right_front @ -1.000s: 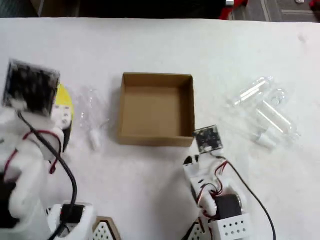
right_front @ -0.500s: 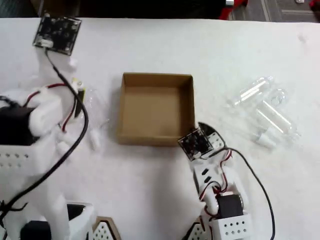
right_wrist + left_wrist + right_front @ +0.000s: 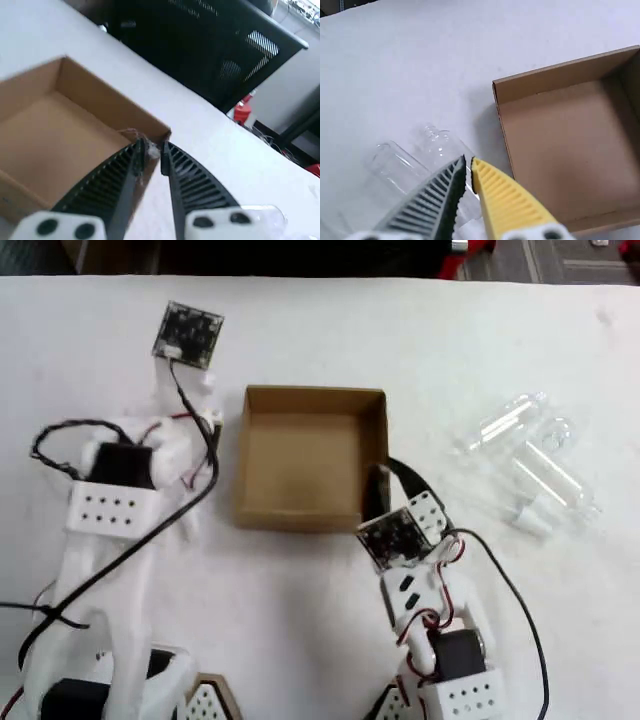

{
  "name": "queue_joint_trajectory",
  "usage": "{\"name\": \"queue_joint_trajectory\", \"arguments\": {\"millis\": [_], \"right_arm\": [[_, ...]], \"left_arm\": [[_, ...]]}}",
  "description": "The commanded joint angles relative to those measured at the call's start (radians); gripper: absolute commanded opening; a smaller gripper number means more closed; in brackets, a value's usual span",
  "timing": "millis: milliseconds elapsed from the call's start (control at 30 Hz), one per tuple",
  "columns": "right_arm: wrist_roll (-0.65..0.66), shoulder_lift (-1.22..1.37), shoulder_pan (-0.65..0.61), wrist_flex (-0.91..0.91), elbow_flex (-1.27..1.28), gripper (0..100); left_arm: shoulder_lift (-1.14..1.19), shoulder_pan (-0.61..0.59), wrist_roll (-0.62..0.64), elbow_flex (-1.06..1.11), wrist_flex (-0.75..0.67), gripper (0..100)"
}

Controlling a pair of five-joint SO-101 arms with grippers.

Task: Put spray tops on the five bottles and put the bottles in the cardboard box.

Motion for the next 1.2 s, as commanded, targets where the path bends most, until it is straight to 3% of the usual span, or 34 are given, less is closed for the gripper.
{"name": "queue_joint_trajectory", "arguments": {"millis": [0, 133, 333, 433, 667, 967, 1167], "right_arm": [[-0.133, 0.038, -0.084, 0.056, -0.186, 4.1], [-0.249, 0.231, -0.087, 0.113, -0.376, 4.5], [-0.261, 0.628, -0.09, 0.134, -0.479, 4.6], [-0.261, 0.745, -0.087, 0.156, -0.494, 4.1], [-0.259, 0.78, -0.085, 0.105, -0.428, 1.5], [-0.262, 0.788, 0.076, -0.088, -0.301, 1.6], [-0.262, 0.788, 0.062, -0.094, -0.278, 1.6]], "left_arm": [[-0.001, 0.012, 0.068, 0.084, -0.153, 2], [-0.001, 0.013, 0.069, 0.13, -0.193, 2], [-0.005, 0.012, 0.071, 0.201, -0.279, 2], [-0.007, 0.007, 0.132, 0.219, -0.302, 2], [0.001, 0.002, 0.153, 0.219, -0.304, 2], [0.001, 0.012, 0.153, 0.219, -0.304, 2], [0.001, 0.012, 0.153, 0.224, -0.304, 2]]}}
